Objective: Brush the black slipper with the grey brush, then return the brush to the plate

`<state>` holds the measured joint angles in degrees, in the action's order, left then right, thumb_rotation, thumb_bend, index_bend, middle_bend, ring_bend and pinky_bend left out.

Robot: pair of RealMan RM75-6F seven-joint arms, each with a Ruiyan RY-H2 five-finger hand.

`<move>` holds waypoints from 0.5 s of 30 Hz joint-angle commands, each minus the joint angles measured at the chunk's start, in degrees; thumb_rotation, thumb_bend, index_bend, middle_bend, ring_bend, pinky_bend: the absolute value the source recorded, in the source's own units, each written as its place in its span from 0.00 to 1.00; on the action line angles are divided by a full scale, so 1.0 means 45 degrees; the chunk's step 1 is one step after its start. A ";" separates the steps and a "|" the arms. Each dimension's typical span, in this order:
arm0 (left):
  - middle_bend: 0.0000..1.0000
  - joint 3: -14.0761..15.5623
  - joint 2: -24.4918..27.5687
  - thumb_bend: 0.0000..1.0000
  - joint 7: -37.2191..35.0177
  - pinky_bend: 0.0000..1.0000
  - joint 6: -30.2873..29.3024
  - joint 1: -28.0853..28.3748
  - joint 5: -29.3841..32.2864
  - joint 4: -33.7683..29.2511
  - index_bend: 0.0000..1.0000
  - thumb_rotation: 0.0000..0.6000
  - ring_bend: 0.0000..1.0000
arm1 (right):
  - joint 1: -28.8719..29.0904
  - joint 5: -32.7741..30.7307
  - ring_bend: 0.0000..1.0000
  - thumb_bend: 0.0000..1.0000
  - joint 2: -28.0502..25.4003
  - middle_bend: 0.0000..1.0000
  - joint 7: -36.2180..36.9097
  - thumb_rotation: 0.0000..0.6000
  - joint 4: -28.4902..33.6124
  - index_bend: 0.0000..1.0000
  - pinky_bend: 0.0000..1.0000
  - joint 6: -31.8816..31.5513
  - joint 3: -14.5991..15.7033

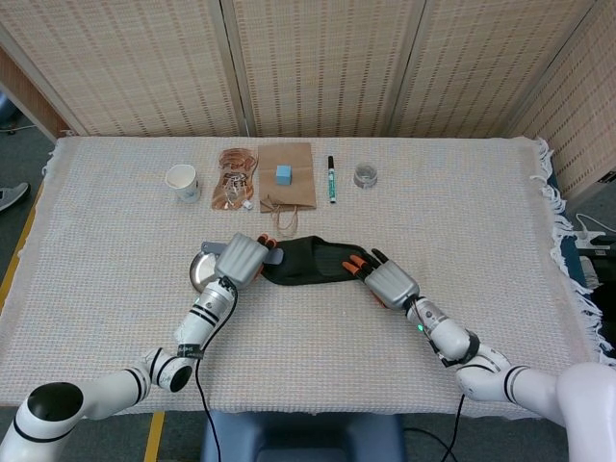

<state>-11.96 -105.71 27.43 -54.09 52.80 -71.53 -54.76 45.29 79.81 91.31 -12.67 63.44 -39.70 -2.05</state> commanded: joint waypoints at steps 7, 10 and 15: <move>0.54 -0.0008 0.0129 0.42 -0.0093 1.00 0.0024 0.0053 -0.0076 -0.0766 0.46 1.00 0.92 | -0.0024 -0.0127 0.00 0.68 -0.0080 0.01 -0.0146 1.00 0.0062 0.05 0.00 -0.0083 0.0027; 0.50 0.0032 -0.0044 0.42 -0.0123 1.00 -0.0134 0.0156 -0.0313 -0.1004 0.43 1.00 0.91 | -0.0041 -0.0166 0.00 0.68 -0.0094 0.01 -0.0166 1.00 0.0036 0.05 0.00 -0.0064 0.0066; 0.45 -0.0070 -0.0446 0.42 -0.0202 1.00 -0.0373 0.0426 -0.0620 -0.0653 0.39 1.00 0.91 | -0.0035 -0.0145 0.00 0.68 -0.0078 0.01 -0.0088 1.00 0.0039 0.04 0.00 -0.0051 0.0119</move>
<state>-12.08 -107.26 26.70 -55.49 54.37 -74.05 -58.32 45.11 79.11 90.95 -13.07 63.60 -39.91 -1.56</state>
